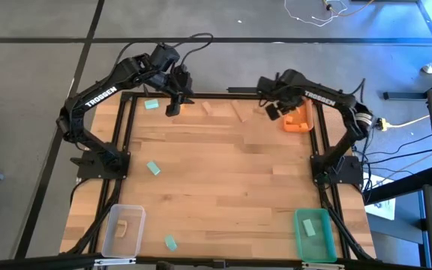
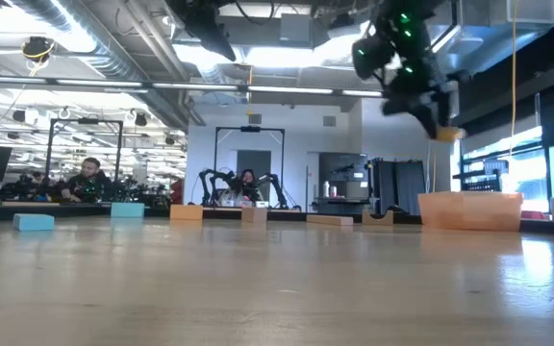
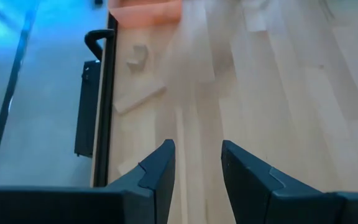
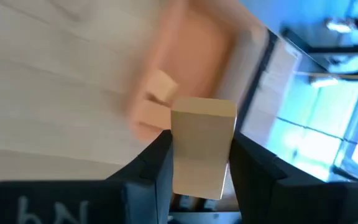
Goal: Sort & place blocks by color
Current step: Put the orange block into the orange bin
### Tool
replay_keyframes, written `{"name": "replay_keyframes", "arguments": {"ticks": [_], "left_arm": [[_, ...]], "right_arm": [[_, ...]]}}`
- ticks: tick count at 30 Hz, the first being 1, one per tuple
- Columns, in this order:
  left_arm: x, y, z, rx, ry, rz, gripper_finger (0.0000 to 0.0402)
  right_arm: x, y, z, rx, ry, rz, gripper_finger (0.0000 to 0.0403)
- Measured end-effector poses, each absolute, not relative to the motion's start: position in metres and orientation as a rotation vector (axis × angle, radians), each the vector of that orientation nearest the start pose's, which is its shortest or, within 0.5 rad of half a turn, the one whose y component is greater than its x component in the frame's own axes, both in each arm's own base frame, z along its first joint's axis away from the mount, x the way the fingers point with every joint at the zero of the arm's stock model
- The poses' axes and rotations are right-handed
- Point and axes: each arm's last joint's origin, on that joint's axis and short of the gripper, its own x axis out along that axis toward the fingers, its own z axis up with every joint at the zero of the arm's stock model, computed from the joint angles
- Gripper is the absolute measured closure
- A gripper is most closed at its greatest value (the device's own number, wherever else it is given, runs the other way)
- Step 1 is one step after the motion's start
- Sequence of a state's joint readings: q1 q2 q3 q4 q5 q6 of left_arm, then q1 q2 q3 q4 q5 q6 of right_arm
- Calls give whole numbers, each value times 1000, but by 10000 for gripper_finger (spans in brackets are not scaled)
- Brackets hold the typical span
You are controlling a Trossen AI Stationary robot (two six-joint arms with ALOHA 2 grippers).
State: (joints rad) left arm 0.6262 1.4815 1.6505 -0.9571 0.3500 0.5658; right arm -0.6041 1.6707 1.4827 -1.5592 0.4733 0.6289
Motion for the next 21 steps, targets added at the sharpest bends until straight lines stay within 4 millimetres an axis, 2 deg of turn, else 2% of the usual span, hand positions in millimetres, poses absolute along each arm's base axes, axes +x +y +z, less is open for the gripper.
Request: {"name": "replay_keyframes", "arguments": {"ticks": [4, 7, 15, 21], "left_arm": [[246, 166, 401, 146, 719, 77, 280], [247, 166, 402, 141, 706, 85, 280], [247, 168, 403, 122, 712, 135, 280], [247, 168, 403, 105, 711, 158, 280]], "right_arm": [[196, -179, 267, 579, 1549, -1380, 279], [182, -186, 248, 598, 1549, -1384, 279], [165, -205, 201, 646, 1531, -1320, 279], [158, -208, 188, 686, 1507, -1304, 271]]}}
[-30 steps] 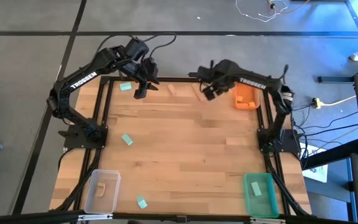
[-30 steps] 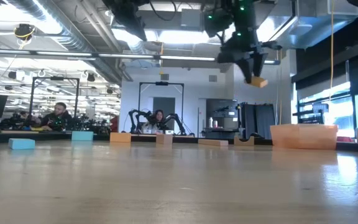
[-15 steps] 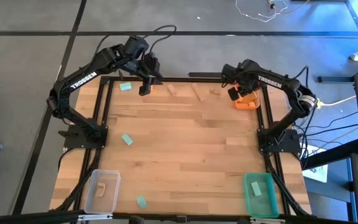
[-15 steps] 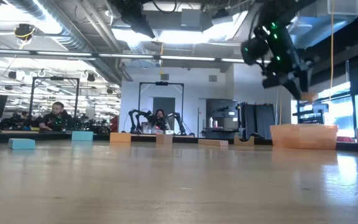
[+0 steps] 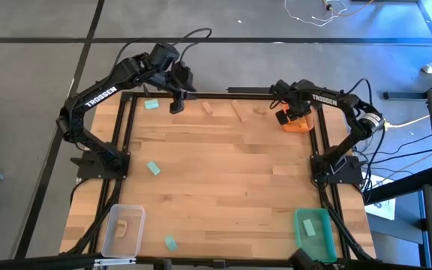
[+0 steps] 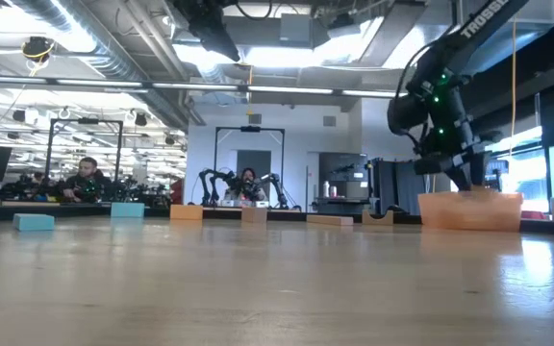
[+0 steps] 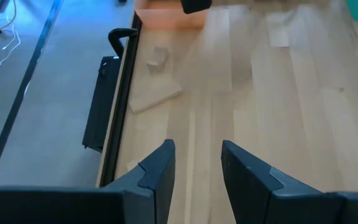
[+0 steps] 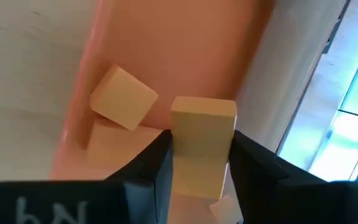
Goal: Sort & place blocks by color
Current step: Put the orange block into the orange bin, then put the brown block into the transparent bin
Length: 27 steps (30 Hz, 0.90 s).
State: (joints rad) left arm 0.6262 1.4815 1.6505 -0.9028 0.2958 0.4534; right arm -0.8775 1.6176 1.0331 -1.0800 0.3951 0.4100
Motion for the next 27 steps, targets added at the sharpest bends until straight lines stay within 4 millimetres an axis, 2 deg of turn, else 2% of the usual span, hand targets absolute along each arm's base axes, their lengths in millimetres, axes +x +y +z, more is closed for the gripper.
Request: {"name": "replay_keyframes", "arguments": {"ticks": [8, 15, 23, 27], "left_arm": [[247, 168, 403, 99, 711, 161, 280], [246, 170, 402, 100, 740, 240, 280], [246, 171, 402, 105, 747, 254, 280], [245, 172, 401, 85, 769, 311, 280]], "right_arm": [[156, -211, 186, 725, 1479, -1296, 244], [158, -213, 186, 735, 1437, -1316, 240], [159, -213, 185, 736, 1448, -1255, 249], [162, -215, 197, 777, 1409, -1218, 248]]}}
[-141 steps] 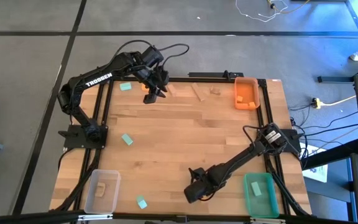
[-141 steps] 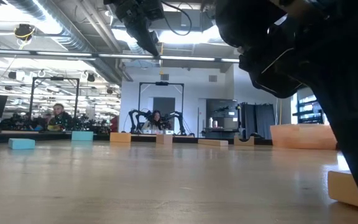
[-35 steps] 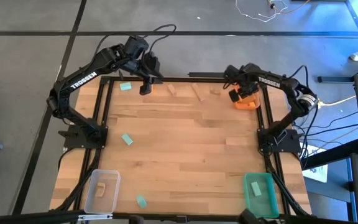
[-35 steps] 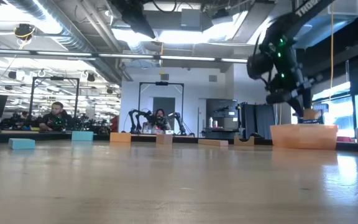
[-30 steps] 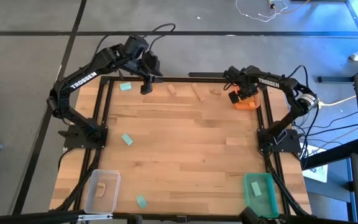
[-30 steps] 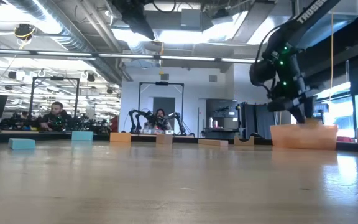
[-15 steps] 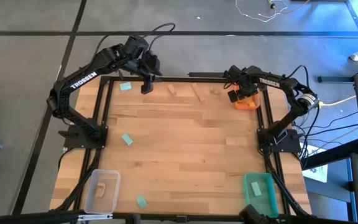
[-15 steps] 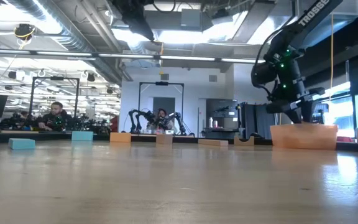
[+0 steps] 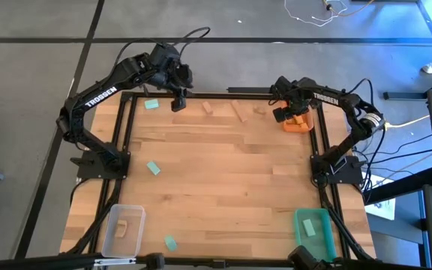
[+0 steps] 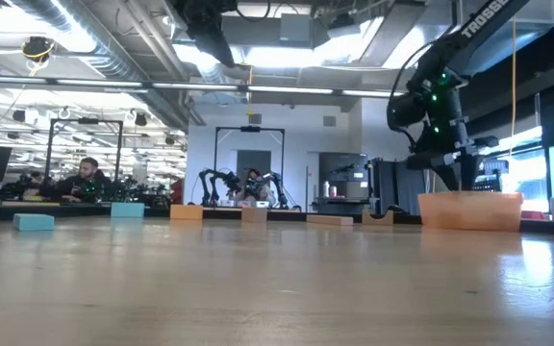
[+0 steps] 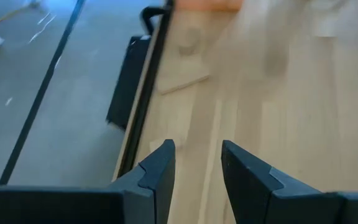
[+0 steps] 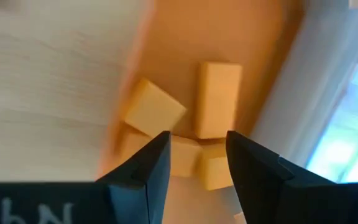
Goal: Sort & place blocks by color
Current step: Put the brown block into the transparent bin
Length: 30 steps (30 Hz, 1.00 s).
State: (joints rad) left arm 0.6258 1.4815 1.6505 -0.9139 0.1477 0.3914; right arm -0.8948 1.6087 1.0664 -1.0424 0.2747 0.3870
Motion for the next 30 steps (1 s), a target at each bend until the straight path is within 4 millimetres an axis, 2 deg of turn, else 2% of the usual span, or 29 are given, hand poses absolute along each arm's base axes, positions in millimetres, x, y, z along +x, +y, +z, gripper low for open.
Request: {"name": "replay_keyframes", "arguments": {"ticks": [8, 13, 19, 22, 27, 30], "left_arm": [[235, 183, 392, -149, 834, 474, 280], [223, 181, 378, -344, 986, 521, 280], [207, 157, 363, -383, 1299, 386, 280], [204, 146, 347, -462, 1414, 304, 280], [201, 122, 318, -651, 1464, 149, 280], [197, 107, 297, -789, 1556, 240, 280]], "right_arm": [[175, -208, 263, 690, 1161, -1071, 247], [184, -199, 293, 600, 1010, -909, 247], [196, -190, 305, 458, 942, -693, 247], [199, -188, 305, 413, 938, -623, 247], [203, -184, 306, 356, 933, -486, 247], [204, -183, 306, 348, 920, -418, 247]]}}
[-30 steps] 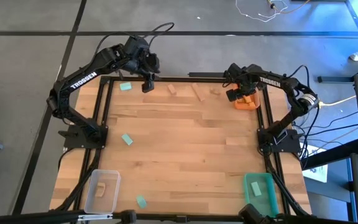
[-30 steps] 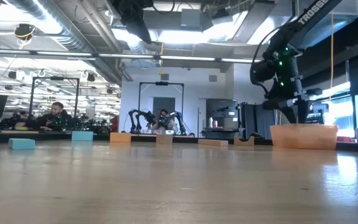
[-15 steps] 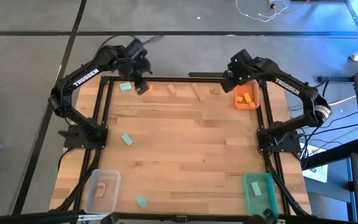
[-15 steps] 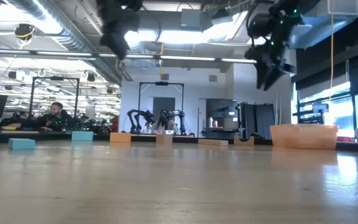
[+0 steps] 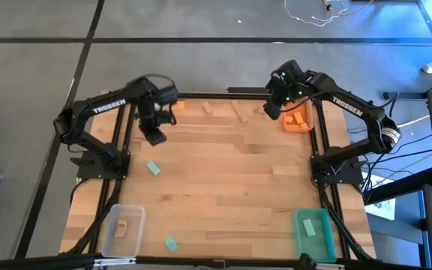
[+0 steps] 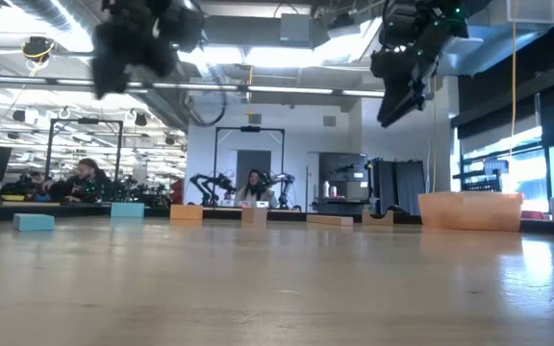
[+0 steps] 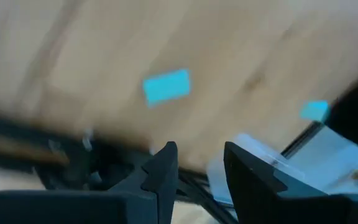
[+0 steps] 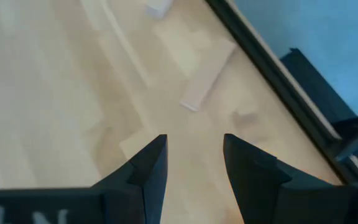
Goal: Sort & place blocks by color
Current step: Put the brown block into the transparent bin
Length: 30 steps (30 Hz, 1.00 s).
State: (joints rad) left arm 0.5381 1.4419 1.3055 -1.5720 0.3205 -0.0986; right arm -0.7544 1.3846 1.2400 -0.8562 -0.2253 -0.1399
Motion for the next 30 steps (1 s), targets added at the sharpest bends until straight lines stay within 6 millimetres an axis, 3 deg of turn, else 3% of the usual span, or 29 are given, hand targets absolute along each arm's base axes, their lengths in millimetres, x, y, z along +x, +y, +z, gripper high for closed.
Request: {"name": "replay_keyframes", "arguments": {"ticks": [6, 13, 21, 30], "left_arm": [[194, 97, 265, -800, 1671, 605, 280], [203, 80, 249, -807, 1666, 463, 280], [238, 99, 249, -832, 1242, 496, 280], [239, 106, 250, -784, 1200, 465, 280]], "right_arm": [[205, -182, 306, 363, 906, -384, 247], [205, -182, 306, 363, 906, -384, 247], [207, -184, 302, 499, 897, -444, 247], [223, -200, 273, 501, 993, -476, 247]]}}
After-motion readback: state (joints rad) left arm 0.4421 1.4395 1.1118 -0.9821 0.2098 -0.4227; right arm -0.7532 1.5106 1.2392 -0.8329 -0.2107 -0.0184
